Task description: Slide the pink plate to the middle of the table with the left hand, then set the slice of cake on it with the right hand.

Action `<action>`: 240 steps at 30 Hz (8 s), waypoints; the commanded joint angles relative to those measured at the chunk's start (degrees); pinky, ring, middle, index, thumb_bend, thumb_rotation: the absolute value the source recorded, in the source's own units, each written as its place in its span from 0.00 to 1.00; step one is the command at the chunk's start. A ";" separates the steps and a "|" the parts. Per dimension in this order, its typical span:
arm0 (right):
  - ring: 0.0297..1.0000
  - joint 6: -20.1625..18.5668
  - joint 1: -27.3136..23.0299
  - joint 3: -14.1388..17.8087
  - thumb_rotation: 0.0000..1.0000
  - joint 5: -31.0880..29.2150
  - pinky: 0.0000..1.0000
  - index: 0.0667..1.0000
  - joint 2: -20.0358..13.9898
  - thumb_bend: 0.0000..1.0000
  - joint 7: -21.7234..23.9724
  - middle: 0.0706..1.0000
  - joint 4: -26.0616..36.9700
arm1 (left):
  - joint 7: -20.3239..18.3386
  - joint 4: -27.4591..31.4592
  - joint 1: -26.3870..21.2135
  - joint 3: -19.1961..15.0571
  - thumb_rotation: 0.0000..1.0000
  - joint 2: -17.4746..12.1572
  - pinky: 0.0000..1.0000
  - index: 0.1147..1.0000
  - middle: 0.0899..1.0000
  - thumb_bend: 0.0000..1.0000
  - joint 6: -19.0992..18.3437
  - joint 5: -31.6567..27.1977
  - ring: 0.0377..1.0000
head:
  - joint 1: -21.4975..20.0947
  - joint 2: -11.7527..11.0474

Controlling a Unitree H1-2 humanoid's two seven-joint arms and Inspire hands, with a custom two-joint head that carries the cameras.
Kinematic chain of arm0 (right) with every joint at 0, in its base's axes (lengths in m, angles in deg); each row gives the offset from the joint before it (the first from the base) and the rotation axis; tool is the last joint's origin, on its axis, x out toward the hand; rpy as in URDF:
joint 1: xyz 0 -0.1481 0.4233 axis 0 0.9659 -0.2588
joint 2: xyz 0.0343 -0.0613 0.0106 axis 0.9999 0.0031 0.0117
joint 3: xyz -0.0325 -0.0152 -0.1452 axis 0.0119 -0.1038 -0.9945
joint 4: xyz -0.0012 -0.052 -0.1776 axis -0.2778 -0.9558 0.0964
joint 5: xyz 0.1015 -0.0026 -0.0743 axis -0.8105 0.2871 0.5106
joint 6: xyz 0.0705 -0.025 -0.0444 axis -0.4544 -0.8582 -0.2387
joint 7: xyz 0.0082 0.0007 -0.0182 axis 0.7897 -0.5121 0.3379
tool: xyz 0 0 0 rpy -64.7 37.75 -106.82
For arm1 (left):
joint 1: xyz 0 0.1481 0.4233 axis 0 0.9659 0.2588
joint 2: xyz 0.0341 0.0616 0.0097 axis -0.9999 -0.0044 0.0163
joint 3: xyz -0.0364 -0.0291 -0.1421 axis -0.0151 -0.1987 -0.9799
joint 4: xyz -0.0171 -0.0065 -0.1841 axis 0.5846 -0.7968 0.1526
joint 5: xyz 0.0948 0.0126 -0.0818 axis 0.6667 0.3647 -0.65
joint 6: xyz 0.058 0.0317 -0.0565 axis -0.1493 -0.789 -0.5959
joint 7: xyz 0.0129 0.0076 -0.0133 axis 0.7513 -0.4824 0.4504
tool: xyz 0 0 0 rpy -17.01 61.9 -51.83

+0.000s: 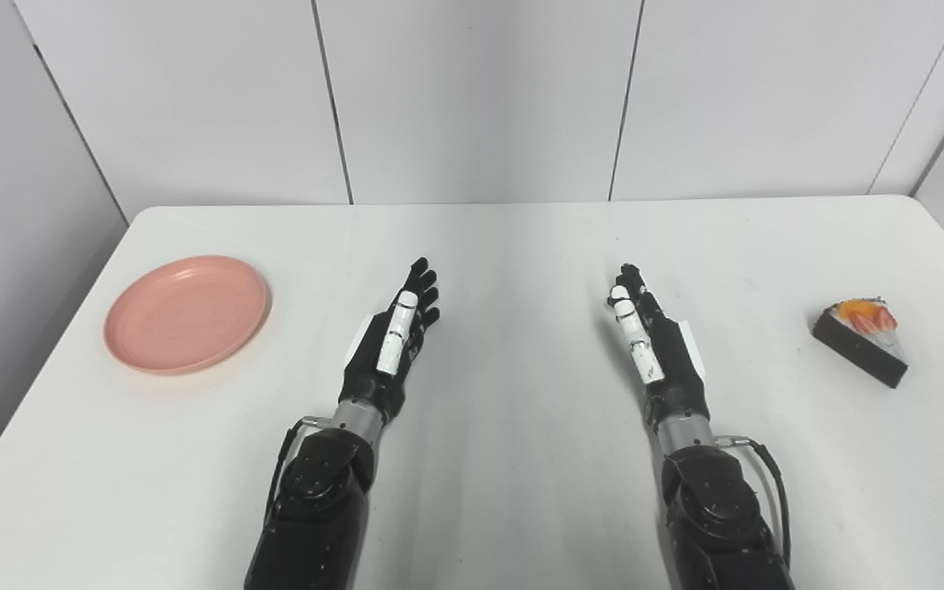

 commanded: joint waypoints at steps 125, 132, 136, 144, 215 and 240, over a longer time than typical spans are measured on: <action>0.96 5.01 -0.47 3.65 0.84 -8.85 1.00 0.97 -5.60 0.42 6.22 0.96 -1.83 | 20.25 -28.18 -15.96 -23.10 1.00 -25.65 0.71 0.68 0.68 0.62 16.03 -3.09 0.69 | 26.60 -8.68; 0.94 5.17 -0.47 3.66 0.82 -8.39 1.00 0.95 -5.40 0.44 5.80 0.94 -1.87 | 18.70 -32.79 -16.53 -21.86 1.00 -25.88 0.71 0.69 0.69 0.60 18.39 -3.72 0.71 | 26.50 -8.54; 0.95 5.23 -0.46 3.63 0.84 -8.31 1.00 0.96 -5.47 0.44 5.98 0.95 -1.79 | 17.33 -34.81 -16.81 -21.28 1.00 -26.02 0.76 0.72 0.72 0.61 18.66 -4.38 0.74 | 26.56 -8.47; 0.95 4.72 -0.41 3.62 0.84 -8.18 1.00 0.96 -5.56 0.44 5.98 0.95 -1.37 | 14.52 -37.98 -17.44 -20.56 1.00 -25.79 0.80 0.75 0.76 0.64 19.12 -5.10 0.79 | 26.51 -8.34; 0.92 4.98 -0.32 2.52 0.85 -5.00 0.97 0.94 -3.78 0.42 4.17 0.93 0.02 | -3.20 -16.07 -14.00 -11.83 1.00 -11.33 0.84 0.81 0.84 0.65 1.49 -12.22 0.86 | 19.92 -5.92; 0.92 3.60 -0.67 0.93 0.85 -2.11 0.95 0.94 -1.71 0.44 2.03 0.94 0.50 | -1.51 1.82 -5.91 -4.20 1.00 -3.60 0.96 0.90 0.92 0.57 -10.54 -7.76 0.95 | 7.86 -2.69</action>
